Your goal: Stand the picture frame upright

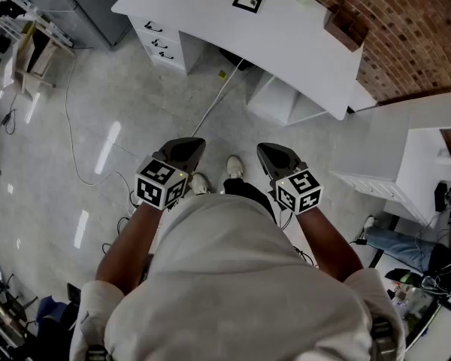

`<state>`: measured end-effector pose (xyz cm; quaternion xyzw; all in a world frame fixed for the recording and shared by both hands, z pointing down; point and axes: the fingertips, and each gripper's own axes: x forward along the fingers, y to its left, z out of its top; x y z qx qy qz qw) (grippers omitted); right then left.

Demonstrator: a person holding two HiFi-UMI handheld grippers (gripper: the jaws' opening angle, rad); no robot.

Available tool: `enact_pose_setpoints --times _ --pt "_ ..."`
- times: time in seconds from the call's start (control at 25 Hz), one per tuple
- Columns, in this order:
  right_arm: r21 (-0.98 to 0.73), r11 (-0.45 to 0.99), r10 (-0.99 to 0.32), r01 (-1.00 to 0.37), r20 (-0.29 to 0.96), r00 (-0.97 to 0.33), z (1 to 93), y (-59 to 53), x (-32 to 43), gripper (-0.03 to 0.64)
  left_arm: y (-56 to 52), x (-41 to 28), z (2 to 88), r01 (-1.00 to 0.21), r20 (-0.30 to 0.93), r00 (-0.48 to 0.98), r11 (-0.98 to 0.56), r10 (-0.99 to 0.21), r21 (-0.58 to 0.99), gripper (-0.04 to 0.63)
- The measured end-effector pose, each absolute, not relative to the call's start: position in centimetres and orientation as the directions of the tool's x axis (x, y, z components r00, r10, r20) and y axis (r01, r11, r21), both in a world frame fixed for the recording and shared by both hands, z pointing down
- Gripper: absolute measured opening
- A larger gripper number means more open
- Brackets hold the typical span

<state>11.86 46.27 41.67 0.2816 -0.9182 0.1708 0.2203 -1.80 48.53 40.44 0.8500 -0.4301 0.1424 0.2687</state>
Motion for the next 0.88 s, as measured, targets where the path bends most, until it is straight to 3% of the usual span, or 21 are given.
enact_pose_setpoints --times 0.72,0.8,0.88 --pt "-0.228 0.749 -0.473 -0.623 0.474 -0.742 42.0 44.1 10.3 0.005 46.0 -2.7 41.1 -0.809 0.467 0.587 -0.489 -0.661 0.325 -0.003" --pt "-0.240 0.742 -0.474 -0.626 0.471 -0.743 42.3 42.1 10.4 0.017 44.1 -2.8 41.4 -0.814 0.476 0.581 -0.482 -0.661 0.324 0.076" --pt "-0.251 0.738 -0.472 -0.627 0.472 -0.745 42.6 39.8 10.4 0.020 42.1 -3.1 41.4 -0.819 0.484 0.573 -0.474 -0.661 0.323 0.074"
